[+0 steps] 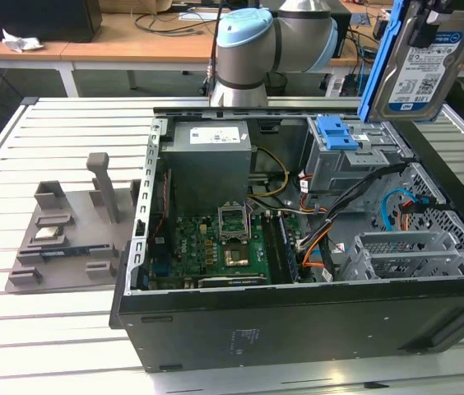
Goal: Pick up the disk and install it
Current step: 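Pick up the disk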
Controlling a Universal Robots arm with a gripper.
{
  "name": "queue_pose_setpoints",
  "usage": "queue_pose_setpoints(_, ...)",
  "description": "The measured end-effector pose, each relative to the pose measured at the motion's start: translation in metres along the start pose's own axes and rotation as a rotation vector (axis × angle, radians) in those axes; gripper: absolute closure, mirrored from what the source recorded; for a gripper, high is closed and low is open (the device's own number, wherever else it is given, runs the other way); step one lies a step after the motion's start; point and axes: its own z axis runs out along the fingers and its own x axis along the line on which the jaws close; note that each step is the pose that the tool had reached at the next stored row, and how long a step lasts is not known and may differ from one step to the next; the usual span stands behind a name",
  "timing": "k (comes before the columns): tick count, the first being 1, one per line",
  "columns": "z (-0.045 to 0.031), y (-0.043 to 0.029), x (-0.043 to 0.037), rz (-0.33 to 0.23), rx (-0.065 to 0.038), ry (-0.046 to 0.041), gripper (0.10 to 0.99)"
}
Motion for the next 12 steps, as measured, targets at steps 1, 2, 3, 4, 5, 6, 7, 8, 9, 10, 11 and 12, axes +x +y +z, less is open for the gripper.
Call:
queue_pose_setpoints(1,0.0000,0.0000,0.0012,0.000,0.000,0.0002,0.718)
queue_pose_setpoints(2,0.0001,0.0001,0.0031,0.000,0.000,0.0005,0.718)
queue_pose_setpoints(3,0.0001,0.0002,0.0045,0.000,0.000,0.0008,0.718)
queue_pose_setpoints(4,0.0001,0.0002,0.0056,0.000,0.000,0.0010,0.718)
queue_pose_setpoints(5,0.0002,0.0003,0.0070,0.000,0.000,0.0011,0.718)
queue_pose_setpoints(6,0.0002,0.0004,0.0081,0.000,0.000,0.0013,0.718)
queue_pose_setpoints(7,0.0002,0.0004,0.0097,0.000,0.000,0.0017,0.718)
queue_pose_setpoints(8,0.0003,0.0005,0.0108,0.000,0.000,0.0019,0.718)
queue_pose_setpoints(9,0.0004,0.0006,0.0129,0.000,0.000,0.0023,0.718)
queue_pose_setpoints(10,0.0004,0.0007,0.0147,0.000,0.000,0.0027,0.718)
queue_pose_setpoints(11,0.0005,0.0007,0.0158,0.000,0.000,0.0028,0.718)
queue_pose_setpoints(12,0.0005,0.0008,0.0173,0.000,0.000,0.0031,0.718)
